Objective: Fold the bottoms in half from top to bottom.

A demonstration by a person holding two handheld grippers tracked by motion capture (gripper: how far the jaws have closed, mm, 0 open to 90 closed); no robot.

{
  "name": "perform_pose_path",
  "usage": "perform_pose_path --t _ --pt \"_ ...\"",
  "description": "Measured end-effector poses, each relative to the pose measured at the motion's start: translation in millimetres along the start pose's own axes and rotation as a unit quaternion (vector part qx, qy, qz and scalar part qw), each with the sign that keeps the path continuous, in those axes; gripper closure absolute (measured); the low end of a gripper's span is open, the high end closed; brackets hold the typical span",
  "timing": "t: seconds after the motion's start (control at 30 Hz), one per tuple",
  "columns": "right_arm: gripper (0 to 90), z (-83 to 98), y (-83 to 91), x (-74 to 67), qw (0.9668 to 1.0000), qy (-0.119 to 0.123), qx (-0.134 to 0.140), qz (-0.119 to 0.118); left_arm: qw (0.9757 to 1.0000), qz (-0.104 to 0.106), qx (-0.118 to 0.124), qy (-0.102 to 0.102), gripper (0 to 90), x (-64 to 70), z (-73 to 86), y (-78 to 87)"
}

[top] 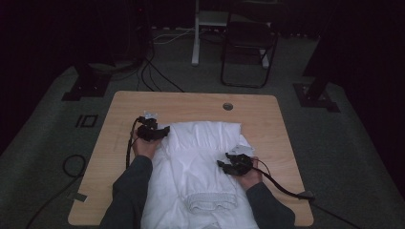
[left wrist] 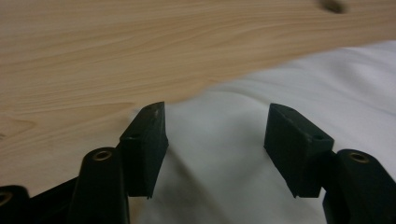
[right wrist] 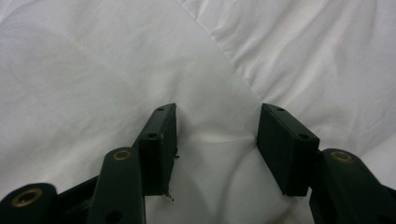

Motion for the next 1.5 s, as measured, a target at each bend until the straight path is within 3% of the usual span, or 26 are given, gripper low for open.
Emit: perform_pose_path --t 0.07,0.13,0.4,0.43,0.5,0.53,0.57,0.6,0.63,0.67,0.7,0.73,0.77,0.83,0.87,0.9,0.93,1.03,1.07,1.17,1.3,1.33,1.4,1.43,1.47,1.5 --pt "47.1 -0.1 0.0 0.1 1.0000 0.000 0.000 -0.001 0.9997 -0.014 -0.008 0.016 35.7 -9.5 -1.8 -13.3" --pt "47.1 0.3 0.3 1.1 1.0000 -0.002 0.000 -0.004 0.9988 -0.012 -0.023 0.041 33.4 -19.5 0.7 -28.7" --pt "48.1 -2.5 2.7 6.7 0.9998 -0.009 -0.002 -0.018 0.9978 0.002 -0.037 0.055 29.4 -27.4 5.3 -39.6" --pt "48.4 -5.8 5.8 11.7 0.9996 -0.015 0.006 -0.022 0.9978 0.002 -0.036 0.055 29.5 -27.7 5.2 -39.6" --pt "47.4 -12.2 13.3 22.4 0.9990 -0.034 0.029 -0.004 0.9980 0.003 -0.035 0.052 29.5 -28.5 5.3 -39.8" --pt "41.8 -20.8 21.4 40.0 0.9957 -0.068 0.058 0.026 0.9981 0.004 -0.034 0.052 29.5 -28.8 5.2 -39.9" --pt "41.8 -20.8 21.4 40.0 0.9957 -0.068 0.058 0.026 0.9980 0.004 -0.033 0.053 29.5 -29.2 5.1 -40.1" --pt "36.4 -29.4 23.6 62.6 0.9899 -0.110 0.074 0.052 0.9979 0.005 -0.034 0.056 29.5 -29.7 4.6 -40.3" --pt "36.4 -29.4 23.6 62.6 0.9899 -0.110 0.074 0.052 0.9979 0.005 -0.034 0.056 29.5 -29.7 4.6 -40.3" --pt "33.7 -36.5 18.6 85.5 0.9835 -0.149 0.077 0.068 0.9978 0.005 -0.034 0.056 29.5 -29.6 4.4 -40.5" --pt "33.7 -36.5 18.6 85.5 0.9835 -0.149 0.077 0.068 0.9978 0.005 -0.034 0.057 29.5 -29.7 4.1 -40.8" --pt "33.6 -41.3 7.6 105.4 0.9790 -0.173 0.065 0.086 0.9977 0.006 -0.035 0.057 29.6 -30.0 3.6 -40.8" --pt "33.6 -41.3 7.6 105.4 0.9790 -0.173 0.065 0.086 0.9975 0.006 -0.037 0.059 29.6 -30.3 3.1 -40.9" --pt "33.7 -42.9 -5.6 121.6 0.9739 -0.199 0.054 0.095 0.9972 0.011 -0.036 0.065 30.4 -31.4 3.0 -40.6" --pt "33.4 -40.8 -19.2 134.2 0.9674 -0.233 0.042 0.089 0.9968 0.014 -0.035 0.070 31.7 -32.8 3.0 -40.1" --pt "33.4 -40.8 -19.2 134.2 0.9674 -0.233 0.042 0.089 0.9968 0.014 -0.035 0.070 33.2 -32.8 3.0 -40.1" --pt "33.9 -36.1 -31.5 142.3 0.9629 -0.257 0.027 0.079 0.9960 0.026 -0.035 0.077 35.5 -33.9 3.2 -39.8" --pt "34.3 -32.4 -40.2 144.8 0.9615 -0.267 0.019 0.061 0.9954 0.036 -0.038 0.080 42.7 -34.2 3.6 -39.5" --pt "40.5 -30.6 -44.6 143.9 0.9602 -0.275 0.014 0.048 0.9946 0.042 -0.040 0.086 45.9 -33.9 3.8 -39.8" --pt "44.6 -29.2 -47.5 143.1 0.9607 -0.275 0.007 0.041 0.9930 0.051 -0.044 0.097 53.9 -34.3 3.9 -40.3" --pt "68.9 -24.7 -50.0 146.0 0.9530 -0.303 0.011 0.009 0.9912 0.063 -0.058 0.101 72.1 -34.9 4.4 -41.3" --pt "84.4 -23.9 -49.9 147.8 0.9514 -0.308 0.008 0.003 0.9903 0.069 -0.063 0.103 80.7 -36.6 5.2 -41.3" --pt "86.4 -24.3 -48.9 148.2 0.9518 -0.307 0.010 0.003 0.9901 0.073 -0.060 0.104 84.5 -37.7 5.3 -40.1" --pt "87.0 -25.2 -46.1 148.7 0.9536 -0.301 0.013 0.012 0.9905 0.072 -0.056 0.103 86.2 -37.9 5.1 -39.1" --pt "87.4 -27.2 -40.3 149.5 0.9552 -0.294 0.025 0.021 0.9912 0.073 -0.038 0.103 87.1 -39.5 3.4 -34.0" --pt "87.4 -27.2 -40.3 149.5 0.9552 -0.294 0.025 0.021 0.9912 0.073 -0.038 0.103 87.3 -39.5 3.4 -34.0"
Point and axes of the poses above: each handheld gripper's, and its own axes: y roughly backward along the jaws, z roughly out of its underside, x roughly to its right, the point moved 1 cm from there along -y, roughly forward along the jaws, and after that the axes turned 9 degrees about y, right-handed, at the moved point
